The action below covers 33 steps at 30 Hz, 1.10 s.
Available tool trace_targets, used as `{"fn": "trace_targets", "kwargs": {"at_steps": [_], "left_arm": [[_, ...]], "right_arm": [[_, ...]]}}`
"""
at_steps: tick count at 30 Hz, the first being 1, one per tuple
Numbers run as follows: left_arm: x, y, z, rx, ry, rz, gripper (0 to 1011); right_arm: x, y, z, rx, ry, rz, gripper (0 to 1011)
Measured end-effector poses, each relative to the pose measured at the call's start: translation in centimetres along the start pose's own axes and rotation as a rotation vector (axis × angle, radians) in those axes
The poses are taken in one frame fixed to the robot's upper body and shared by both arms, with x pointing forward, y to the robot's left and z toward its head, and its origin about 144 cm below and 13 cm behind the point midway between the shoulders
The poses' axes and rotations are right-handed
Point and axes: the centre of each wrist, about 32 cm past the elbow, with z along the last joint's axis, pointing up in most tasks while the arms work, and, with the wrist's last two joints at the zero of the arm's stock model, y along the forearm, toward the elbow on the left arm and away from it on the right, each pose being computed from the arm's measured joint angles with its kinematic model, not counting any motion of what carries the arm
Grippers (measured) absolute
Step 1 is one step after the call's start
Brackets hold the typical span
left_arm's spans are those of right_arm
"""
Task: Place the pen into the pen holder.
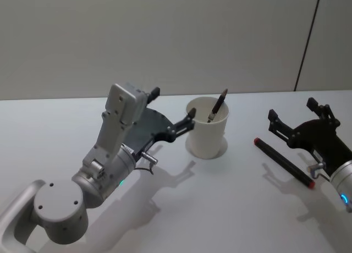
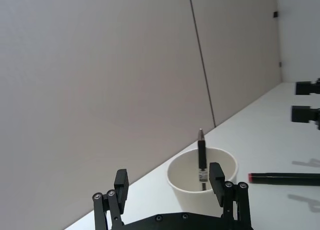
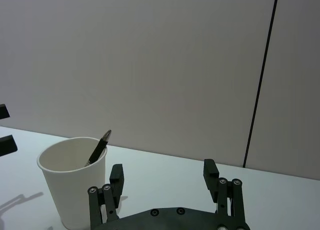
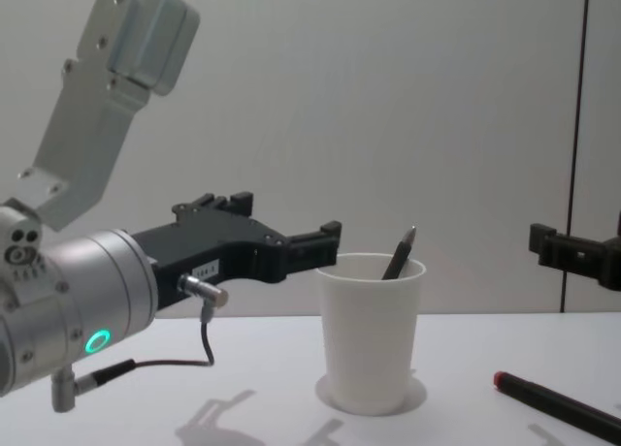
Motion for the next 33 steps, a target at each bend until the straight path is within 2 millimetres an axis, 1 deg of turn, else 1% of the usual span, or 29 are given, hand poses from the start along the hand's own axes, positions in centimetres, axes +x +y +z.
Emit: {"fn": "trace_targets", "kwargs": {"at_steps": [12, 33], "left_arm": [[-0.45, -0.54, 0.48, 0.004, -0.041, 0.111, 1001], [-0.49, -0.60, 0.52, 0.005, -0.047, 0.126, 1001]], "right_arm": [[-0.01, -0.02, 0.02, 0.001, 0.000, 0.000, 1001], [0.58, -0.60, 0.23, -0.022, 0.004, -0.001, 1001]]}}
